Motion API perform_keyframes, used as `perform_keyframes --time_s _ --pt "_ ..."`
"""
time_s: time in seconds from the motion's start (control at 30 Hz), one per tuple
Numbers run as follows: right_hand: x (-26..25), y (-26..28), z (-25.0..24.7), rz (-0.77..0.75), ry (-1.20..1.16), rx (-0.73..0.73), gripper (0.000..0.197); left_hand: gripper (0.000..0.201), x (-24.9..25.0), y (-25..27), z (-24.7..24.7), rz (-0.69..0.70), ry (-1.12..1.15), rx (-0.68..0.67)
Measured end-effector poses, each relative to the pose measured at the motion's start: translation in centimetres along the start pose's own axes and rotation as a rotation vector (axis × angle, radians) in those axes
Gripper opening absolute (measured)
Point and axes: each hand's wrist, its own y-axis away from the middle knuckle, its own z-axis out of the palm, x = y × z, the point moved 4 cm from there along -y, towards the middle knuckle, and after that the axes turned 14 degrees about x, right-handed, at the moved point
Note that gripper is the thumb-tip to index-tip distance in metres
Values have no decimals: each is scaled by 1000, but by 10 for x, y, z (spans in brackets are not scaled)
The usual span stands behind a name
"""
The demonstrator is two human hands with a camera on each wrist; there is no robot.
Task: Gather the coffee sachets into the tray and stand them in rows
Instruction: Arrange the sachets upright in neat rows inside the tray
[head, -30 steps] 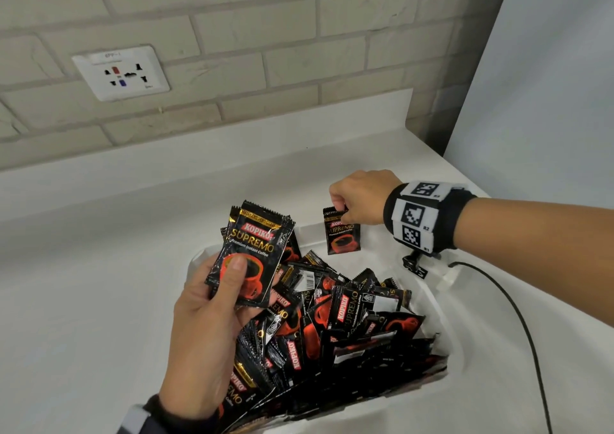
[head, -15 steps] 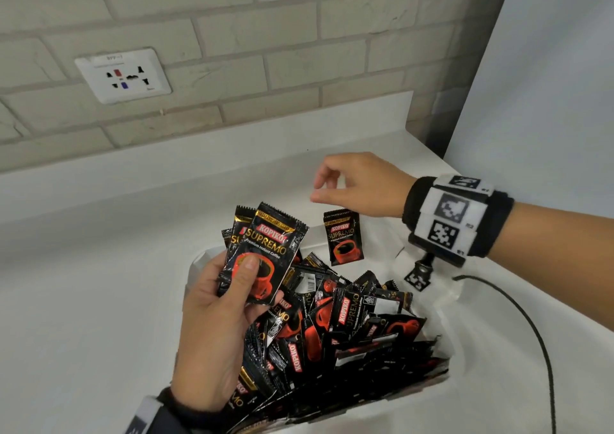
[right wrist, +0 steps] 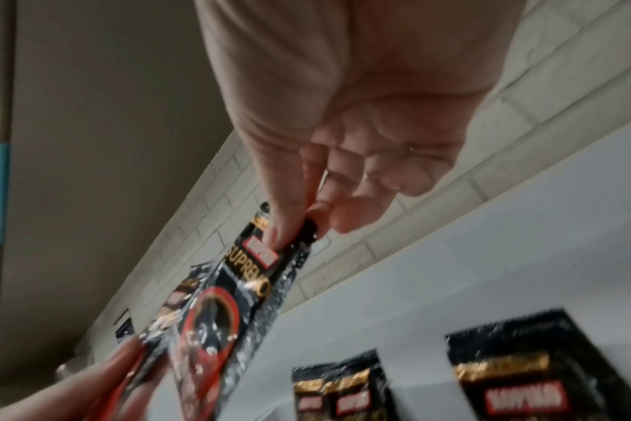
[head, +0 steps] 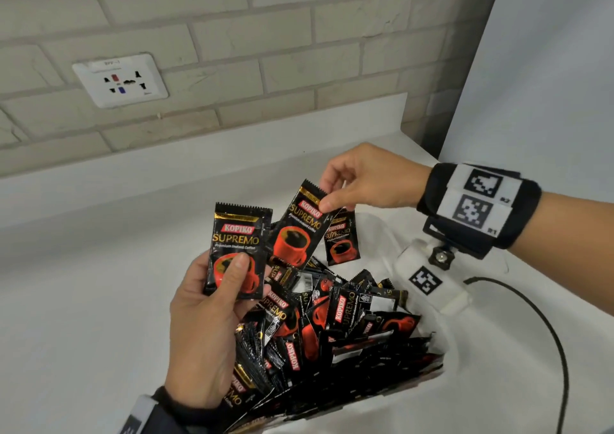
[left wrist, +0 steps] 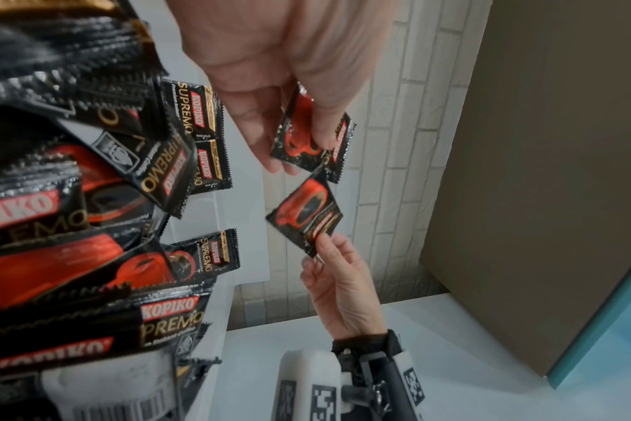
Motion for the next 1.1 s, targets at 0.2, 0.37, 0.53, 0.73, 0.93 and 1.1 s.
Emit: perform_keyframes --time_s 0.2,0.37,0.53,0.73,0.93,1.1 --pt "28 -9 -10 -42 509 -30 10 65 2 2 -3 14 -26 22" --pt "50 -8 7 -47 755 -120 10 61 3 4 -5 26 -28 23" --pt "50 -13 19 -155 856 -113 10 53 6 5 -3 71 -85 26" --pt "50 -15 26 -220 930 -71 10 22 8 7 0 100 -147 47" --pt "50 -16 21 -248 986 -34 18 20 8 7 -2 92 -153 32" --pt "24 -15 2 -229 827 72 23 17 10 5 2 114 -199 25"
